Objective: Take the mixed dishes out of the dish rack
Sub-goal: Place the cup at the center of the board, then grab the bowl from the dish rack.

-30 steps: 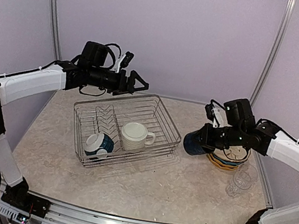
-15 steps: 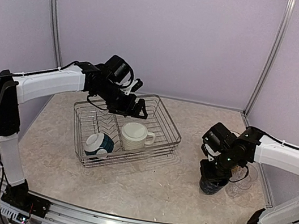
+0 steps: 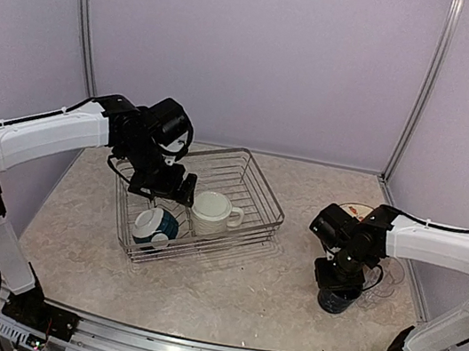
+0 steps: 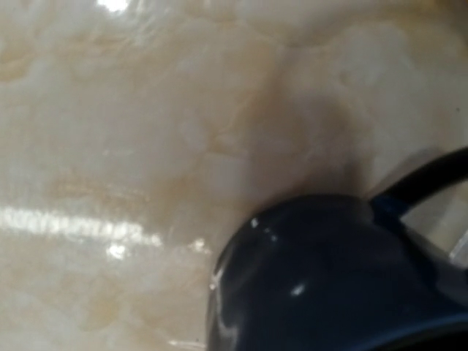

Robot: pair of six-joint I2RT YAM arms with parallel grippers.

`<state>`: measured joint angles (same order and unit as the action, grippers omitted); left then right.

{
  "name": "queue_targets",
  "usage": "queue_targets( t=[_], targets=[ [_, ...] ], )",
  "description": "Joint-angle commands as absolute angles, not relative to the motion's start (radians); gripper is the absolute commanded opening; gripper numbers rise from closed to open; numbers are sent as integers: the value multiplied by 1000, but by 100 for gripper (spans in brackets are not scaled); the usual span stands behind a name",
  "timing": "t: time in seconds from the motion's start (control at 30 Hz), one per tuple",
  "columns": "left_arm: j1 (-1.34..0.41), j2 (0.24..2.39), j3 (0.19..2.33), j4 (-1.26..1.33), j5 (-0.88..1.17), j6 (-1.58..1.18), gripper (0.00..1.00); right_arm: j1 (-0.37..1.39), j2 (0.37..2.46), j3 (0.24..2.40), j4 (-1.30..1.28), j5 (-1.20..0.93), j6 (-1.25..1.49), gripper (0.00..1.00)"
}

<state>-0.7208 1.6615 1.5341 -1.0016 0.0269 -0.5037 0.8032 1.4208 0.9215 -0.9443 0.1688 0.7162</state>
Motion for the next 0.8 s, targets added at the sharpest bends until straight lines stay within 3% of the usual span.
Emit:
queue_targets(
  t=[0.0, 0.17, 0.3, 0.57, 0.77],
  targets=[
    [-759, 1686, 1546, -1180, -92, -635, 99, 811, 1410, 916, -934, 209, 728, 28],
    [-813, 1732, 1581, -1215, -152, -705, 99, 811, 1369, 933, -936, 220, 718, 52],
    [-837, 1799, 1633, -1267, -175, -761, 99, 811, 1315, 957, -926, 236, 703, 61],
    [-848, 1926, 1694, -1331, -259, -804, 99, 811, 1248, 951, -917, 249, 702, 65],
    [-848, 1964, 1712, -1343, -289, -802, 93, 811, 1208, 924, -908, 243, 709, 65]
  ],
)
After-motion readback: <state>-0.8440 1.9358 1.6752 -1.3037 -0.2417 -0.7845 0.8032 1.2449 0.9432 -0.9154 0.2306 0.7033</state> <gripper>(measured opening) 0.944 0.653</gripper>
